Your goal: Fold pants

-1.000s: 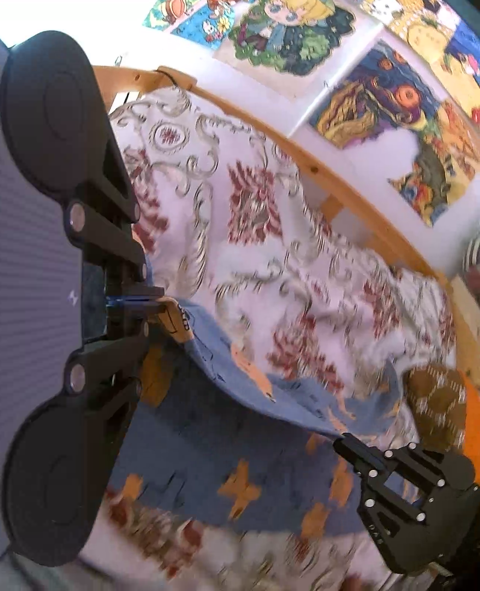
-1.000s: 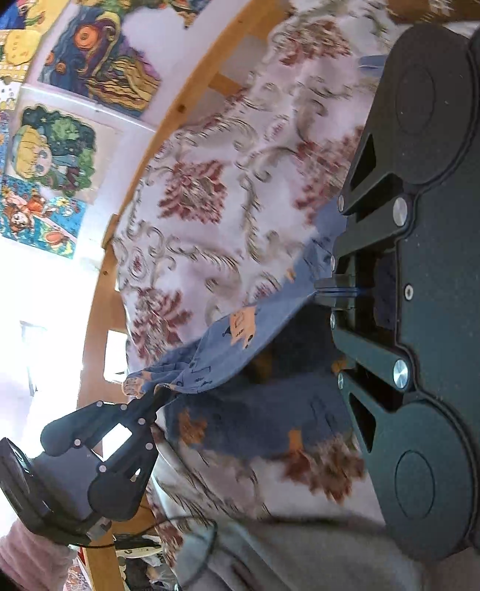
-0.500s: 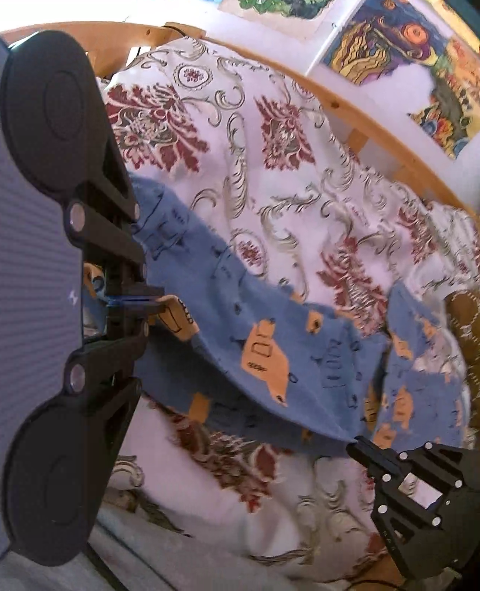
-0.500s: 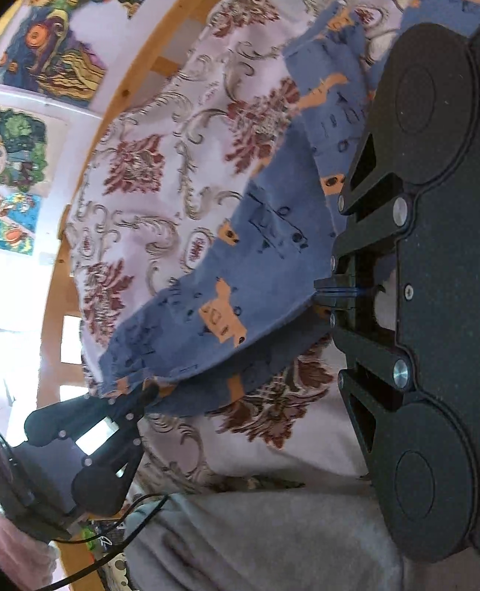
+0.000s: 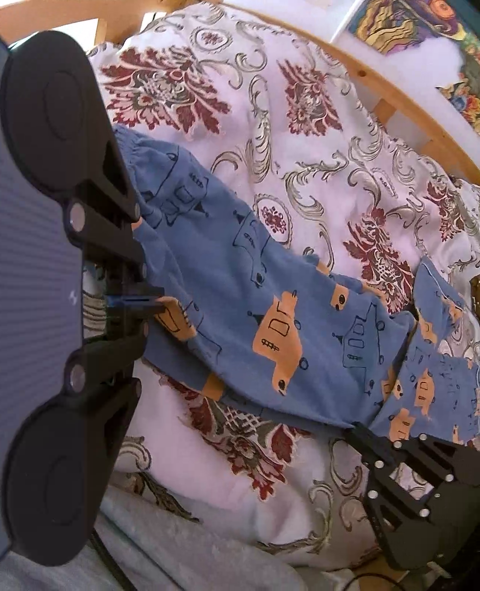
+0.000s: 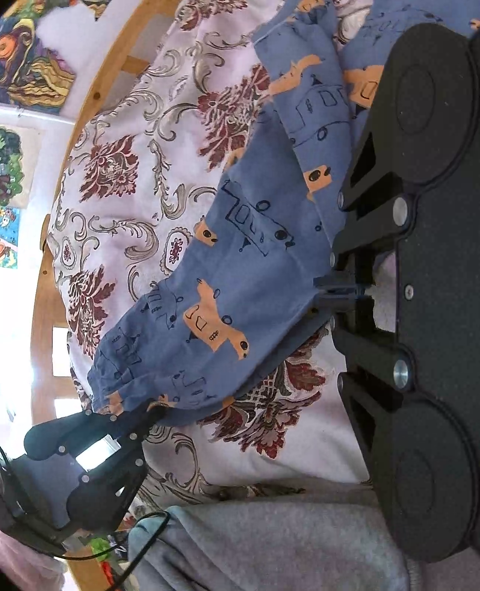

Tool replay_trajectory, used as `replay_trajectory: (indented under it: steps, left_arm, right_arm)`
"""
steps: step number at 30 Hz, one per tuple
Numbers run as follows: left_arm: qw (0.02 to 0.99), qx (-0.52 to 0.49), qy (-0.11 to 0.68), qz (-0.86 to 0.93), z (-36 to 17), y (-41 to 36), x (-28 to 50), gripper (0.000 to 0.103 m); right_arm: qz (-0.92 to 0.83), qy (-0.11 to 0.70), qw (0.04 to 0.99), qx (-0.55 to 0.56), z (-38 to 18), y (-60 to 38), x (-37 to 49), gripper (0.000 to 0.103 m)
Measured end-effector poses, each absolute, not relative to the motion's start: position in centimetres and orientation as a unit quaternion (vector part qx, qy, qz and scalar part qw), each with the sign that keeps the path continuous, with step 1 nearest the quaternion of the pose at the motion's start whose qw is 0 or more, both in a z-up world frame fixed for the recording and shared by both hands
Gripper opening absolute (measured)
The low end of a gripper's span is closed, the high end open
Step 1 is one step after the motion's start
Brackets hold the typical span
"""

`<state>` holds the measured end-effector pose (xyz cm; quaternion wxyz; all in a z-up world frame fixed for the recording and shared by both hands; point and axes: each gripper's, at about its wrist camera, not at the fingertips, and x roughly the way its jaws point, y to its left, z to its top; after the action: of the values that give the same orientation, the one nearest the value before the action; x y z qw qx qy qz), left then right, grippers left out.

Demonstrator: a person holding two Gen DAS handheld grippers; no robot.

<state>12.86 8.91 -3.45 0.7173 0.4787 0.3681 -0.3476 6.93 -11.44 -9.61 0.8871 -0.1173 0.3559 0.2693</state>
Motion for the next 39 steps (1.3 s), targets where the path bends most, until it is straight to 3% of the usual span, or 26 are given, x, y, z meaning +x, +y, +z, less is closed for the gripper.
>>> replay_trajectory:
  steps: [5,8,10,12,14,15,16,18,21,32,39]
  left_arm:
    - [0.713,0.457,0.391,-0.360,-2.4,8.7,13.1,0.011]
    - [0.710,0.450,0.400,-0.365,-1.7,8.4,12.9,0.018]
    - [0.713,0.441,0.403,-0.366,-1.3,8.1,12.8,0.041]
    - [0.718,0.430,0.406,-0.366,-0.9,7.8,12.7,0.055]
    - [0.728,0.412,0.411,-0.362,-0.2,7.3,12.6,0.063]
    - [0.734,0.396,0.415,-0.362,0.2,6.9,12.6,0.073]
    - [0.742,0.380,0.417,-0.362,0.6,6.4,12.6,0.087]
    - [0.766,0.348,0.410,-0.352,1.5,5.1,12.4,0.098]
    - [0.798,0.278,0.408,-0.345,2.5,2.6,12.3,0.103]
    - [0.855,0.026,0.460,-0.236,-2.4,-3.4,12.8,0.103]
    - [0.880,0.033,0.416,-0.226,-4.8,-4.3,10.5,0.103]
  right_arm:
    - [0.273,0.358,0.888,-0.093,-9.4,-12.0,6.6,0.020]
    - [0.271,0.360,0.890,-0.073,-9.3,-12.5,6.5,0.039]
    - [0.268,0.361,0.892,-0.053,-8.8,-13.1,6.3,0.053]
    - [0.257,0.360,0.896,-0.039,-8.3,-14.0,6.0,0.080]
    - [0.233,0.365,0.901,-0.030,-7.7,-15.2,5.8,0.092]
    - [0.217,0.368,0.904,-0.028,-7.4,-15.8,5.8,0.099]
    - [0.198,0.371,0.907,-0.023,-7.0,-16.6,5.9,0.101]
    - [0.157,0.379,0.912,-0.009,-6.4,-18.4,6.2,0.102]
    - [0.107,0.396,0.912,0.021,-5.6,-21.6,7.3,0.102]
    - [0.096,0.485,0.852,0.173,-4.0,-30.6,16.0,0.102]
    - [0.123,0.524,0.824,0.176,-4.3,-28.1,21.9,0.102]
